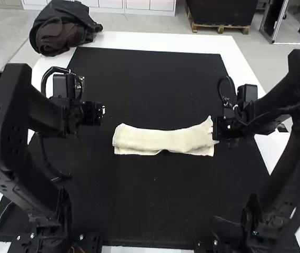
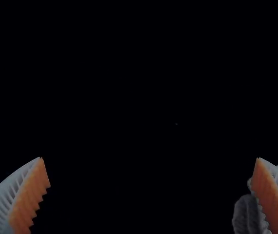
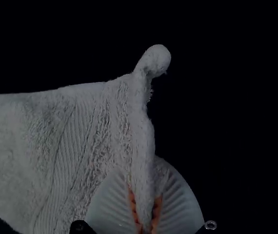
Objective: Fold the towel.
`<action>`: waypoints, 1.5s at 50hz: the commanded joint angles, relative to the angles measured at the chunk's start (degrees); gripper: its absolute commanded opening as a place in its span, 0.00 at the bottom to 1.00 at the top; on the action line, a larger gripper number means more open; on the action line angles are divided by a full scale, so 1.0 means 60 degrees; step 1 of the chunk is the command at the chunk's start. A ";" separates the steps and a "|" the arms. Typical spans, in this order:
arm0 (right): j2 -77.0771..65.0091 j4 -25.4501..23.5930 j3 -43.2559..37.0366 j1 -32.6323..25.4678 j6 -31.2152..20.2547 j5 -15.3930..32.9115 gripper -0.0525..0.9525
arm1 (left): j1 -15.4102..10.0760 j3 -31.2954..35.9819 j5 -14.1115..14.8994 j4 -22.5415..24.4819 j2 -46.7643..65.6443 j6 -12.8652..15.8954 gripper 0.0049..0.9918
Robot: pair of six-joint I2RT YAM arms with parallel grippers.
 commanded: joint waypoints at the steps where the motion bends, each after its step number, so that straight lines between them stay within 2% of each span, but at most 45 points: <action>1: -0.0366 -0.0244 0.0486 -0.0026 0.0349 -0.0502 0.03 | 0.0073 0.0173 0.0128 -0.0013 -0.0208 -0.0031 0.98; 4: -0.0454 -0.0479 0.0617 0.0047 0.0422 -0.0575 0.03 | 0.0073 0.0173 0.0128 -0.0042 -0.0208 -0.0016 0.98; 17: -0.0527 -0.0508 0.0852 0.1014 0.0745 -0.0546 0.03 | 0.0073 0.0173 0.0128 -0.0028 -0.0208 -0.0045 0.98; 35: -0.0087 -0.0230 0.1028 0.2728 0.1316 -0.0194 0.03 | 0.0088 0.0056 0.0085 -0.0013 -0.0208 -0.0089 0.98; 75: 0.0733 0.0049 0.2361 0.5174 0.2459 -0.0004 0.03 | 0.0088 -0.0267 0.0011 0.0104 -0.0383 -0.0148 0.98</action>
